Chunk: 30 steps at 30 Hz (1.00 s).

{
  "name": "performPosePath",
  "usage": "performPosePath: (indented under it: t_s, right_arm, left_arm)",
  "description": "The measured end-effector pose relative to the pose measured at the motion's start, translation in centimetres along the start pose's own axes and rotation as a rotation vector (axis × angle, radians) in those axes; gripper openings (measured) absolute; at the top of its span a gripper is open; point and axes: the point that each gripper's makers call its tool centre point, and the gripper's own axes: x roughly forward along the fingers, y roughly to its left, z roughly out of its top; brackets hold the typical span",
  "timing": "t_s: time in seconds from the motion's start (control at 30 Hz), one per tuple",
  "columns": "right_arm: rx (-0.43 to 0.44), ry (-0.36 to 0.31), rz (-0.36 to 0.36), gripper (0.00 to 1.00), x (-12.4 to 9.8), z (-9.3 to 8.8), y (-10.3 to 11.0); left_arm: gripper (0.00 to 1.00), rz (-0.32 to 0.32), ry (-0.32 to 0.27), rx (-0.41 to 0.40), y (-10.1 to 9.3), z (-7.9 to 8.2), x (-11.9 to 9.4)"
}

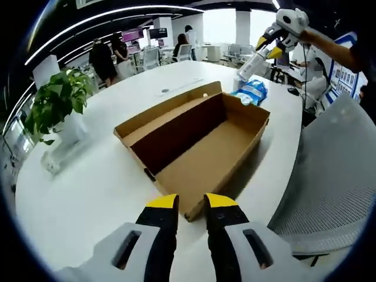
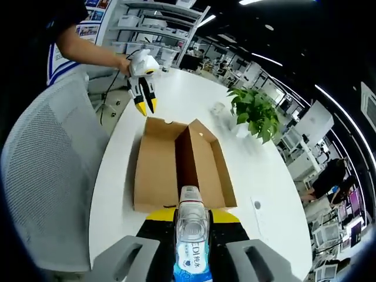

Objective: Operate the shoe box by opening the lid, removing the specified soft item, and placing it in the target area until the item is outside and the box remains undamaged.

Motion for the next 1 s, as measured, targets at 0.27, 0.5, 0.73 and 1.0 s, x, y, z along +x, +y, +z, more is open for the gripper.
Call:
performPosePath:
  t_s: [0.27,0.5,0.73,1.0]
  right_arm:
    - [-0.024,0.072,0.016,0.14,0.4,-2.6,-2.9]
    - [-0.034,0.144,0.049,0.15,1.3,-4.9,-4.8]
    - [-0.028,0.224,0.096,0.15,3.0,-7.3,-6.6]
    - [-0.048,0.323,0.162,0.15,4.7,-10.1,-7.6]
  left_arm:
    - [0.12,0.082,0.02,-0.137,1.3,-1.6,0.3]
    - [0.08,0.125,0.001,-0.297,1.9,-1.7,0.6]
    - [0.09,0.157,0.025,-0.376,1.9,-1.7,1.1]
    - [0.04,0.161,0.046,-0.422,1.3,-1.6,1.4]
